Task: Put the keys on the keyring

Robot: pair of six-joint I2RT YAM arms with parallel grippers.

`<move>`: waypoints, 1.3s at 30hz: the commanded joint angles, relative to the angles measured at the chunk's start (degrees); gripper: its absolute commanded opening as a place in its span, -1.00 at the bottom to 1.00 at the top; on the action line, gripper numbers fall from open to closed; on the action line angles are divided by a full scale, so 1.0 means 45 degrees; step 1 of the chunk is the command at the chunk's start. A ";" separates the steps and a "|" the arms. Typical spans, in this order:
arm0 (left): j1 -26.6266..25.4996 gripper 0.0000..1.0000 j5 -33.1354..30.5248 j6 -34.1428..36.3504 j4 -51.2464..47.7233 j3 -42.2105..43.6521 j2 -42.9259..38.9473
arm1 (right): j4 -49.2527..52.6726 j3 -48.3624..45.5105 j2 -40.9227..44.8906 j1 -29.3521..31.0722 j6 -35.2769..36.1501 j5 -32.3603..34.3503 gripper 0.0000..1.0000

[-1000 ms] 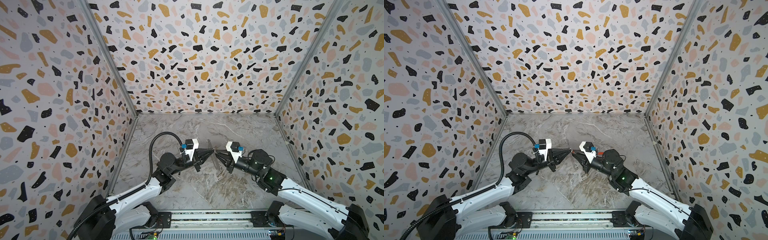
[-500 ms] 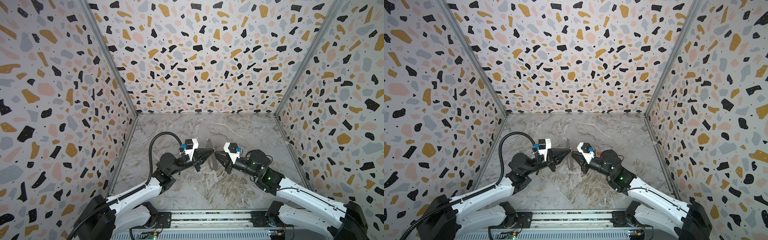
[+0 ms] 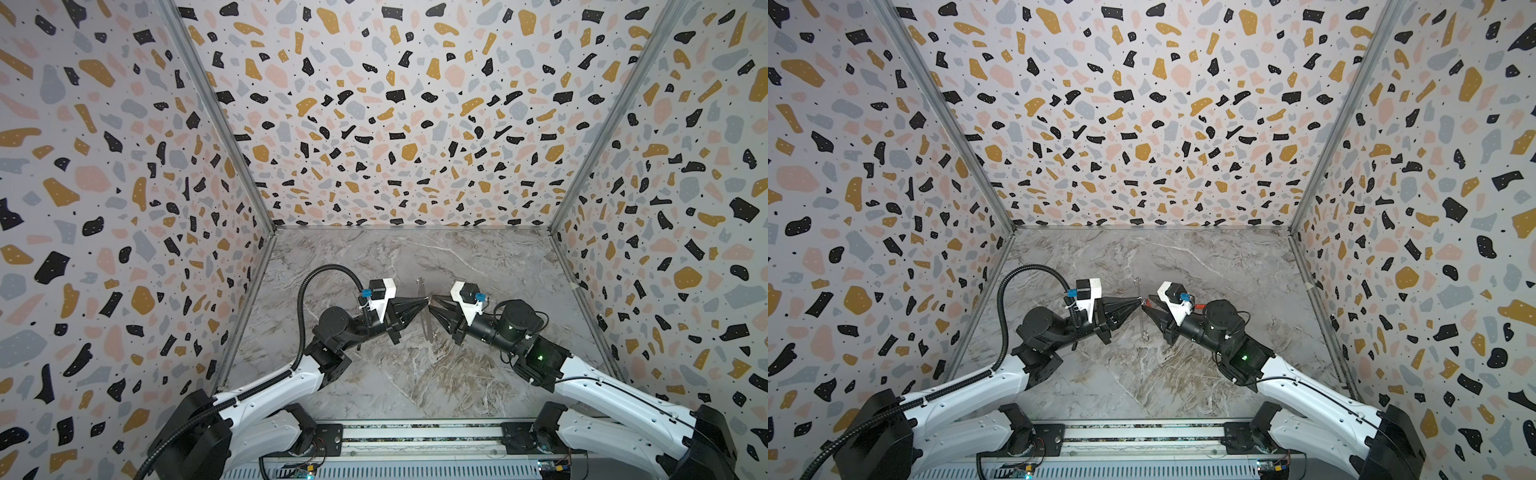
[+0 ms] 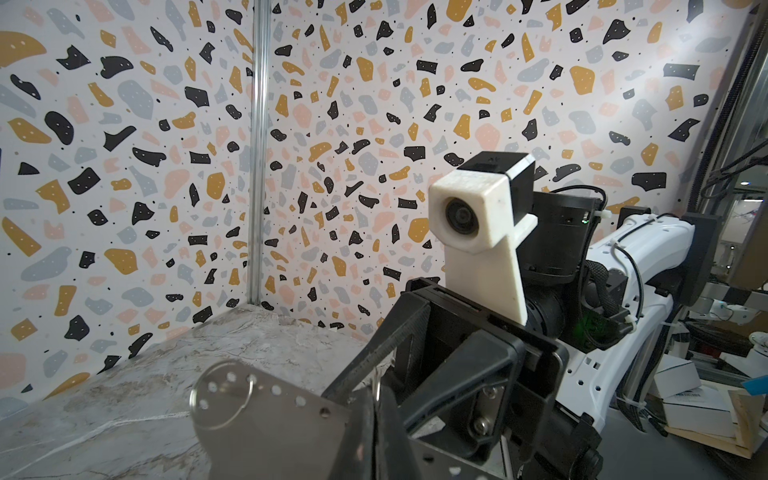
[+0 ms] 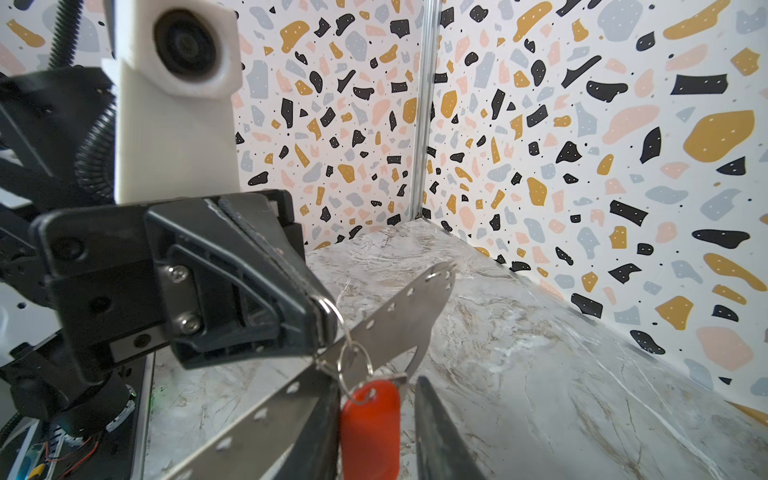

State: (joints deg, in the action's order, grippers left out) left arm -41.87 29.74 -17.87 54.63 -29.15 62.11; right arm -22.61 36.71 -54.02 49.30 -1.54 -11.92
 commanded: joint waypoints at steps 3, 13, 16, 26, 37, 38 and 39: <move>-0.0091 -1.00 0.0199 -0.0106 0.1219 0.0110 -0.0130 | -0.0323 0.0533 0.0320 0.0157 0.0077 -0.0043 -0.51; -0.0091 -1.00 0.0189 -0.0145 0.1275 0.0149 -0.0149 | -0.0333 0.0537 0.0227 0.0409 0.0224 -0.0157 -0.77; -0.0089 -1.00 0.0189 -0.0150 0.1270 0.0159 -0.0166 | -0.0320 0.0534 0.0246 0.0469 0.0289 -0.0144 -0.81; -0.0091 -1.00 -0.0023 -0.0150 0.1338 0.0251 -0.0266 | -0.0155 0.0553 0.0286 0.0704 0.0568 -0.0134 -0.97; -0.0091 -1.00 -0.0254 -0.0189 0.1483 0.0373 -0.0297 | -0.0074 0.0617 0.0324 0.1114 0.0931 -0.0151 -1.00; -0.0088 -1.00 -0.0294 -0.0180 0.1479 0.0383 -0.0294 | -0.0058 0.0649 0.0325 0.1152 0.0969 -0.0176 -1.00; -0.0086 -1.00 -0.0316 -0.0189 0.1481 0.0383 -0.0286 | -0.0060 0.0651 0.0304 0.1202 0.1031 -0.0184 -1.00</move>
State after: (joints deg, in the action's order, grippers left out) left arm -42.13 29.47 -18.74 57.78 -27.73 61.34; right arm -22.39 36.73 -53.76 53.19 1.58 -10.37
